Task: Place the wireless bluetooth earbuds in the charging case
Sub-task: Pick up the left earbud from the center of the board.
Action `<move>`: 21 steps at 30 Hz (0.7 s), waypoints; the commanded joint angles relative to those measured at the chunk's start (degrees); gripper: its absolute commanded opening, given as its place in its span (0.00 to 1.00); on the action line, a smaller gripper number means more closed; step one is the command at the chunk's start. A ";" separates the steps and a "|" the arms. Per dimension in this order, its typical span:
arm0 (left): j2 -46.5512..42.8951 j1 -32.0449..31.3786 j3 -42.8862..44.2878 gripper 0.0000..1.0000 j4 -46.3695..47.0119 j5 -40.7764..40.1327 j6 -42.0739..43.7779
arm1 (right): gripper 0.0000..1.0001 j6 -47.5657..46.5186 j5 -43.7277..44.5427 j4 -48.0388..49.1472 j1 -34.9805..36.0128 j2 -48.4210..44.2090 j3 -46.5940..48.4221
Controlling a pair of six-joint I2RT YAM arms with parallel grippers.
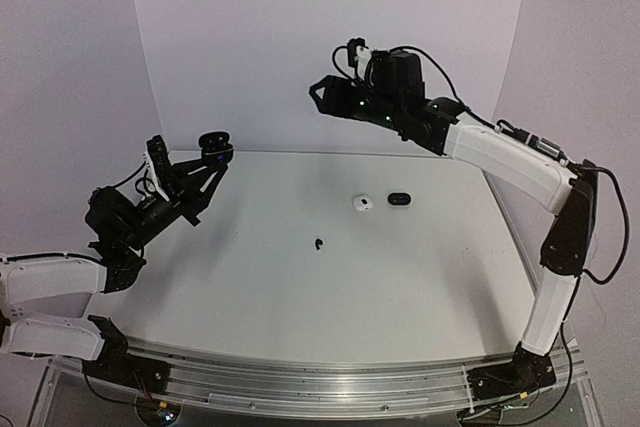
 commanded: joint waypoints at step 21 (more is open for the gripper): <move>-1.25 0.25 1.85 0.00 -1.77 0.69 -0.21 | 0.61 12.20 2.18 -45.92 0.58 37.73 26.74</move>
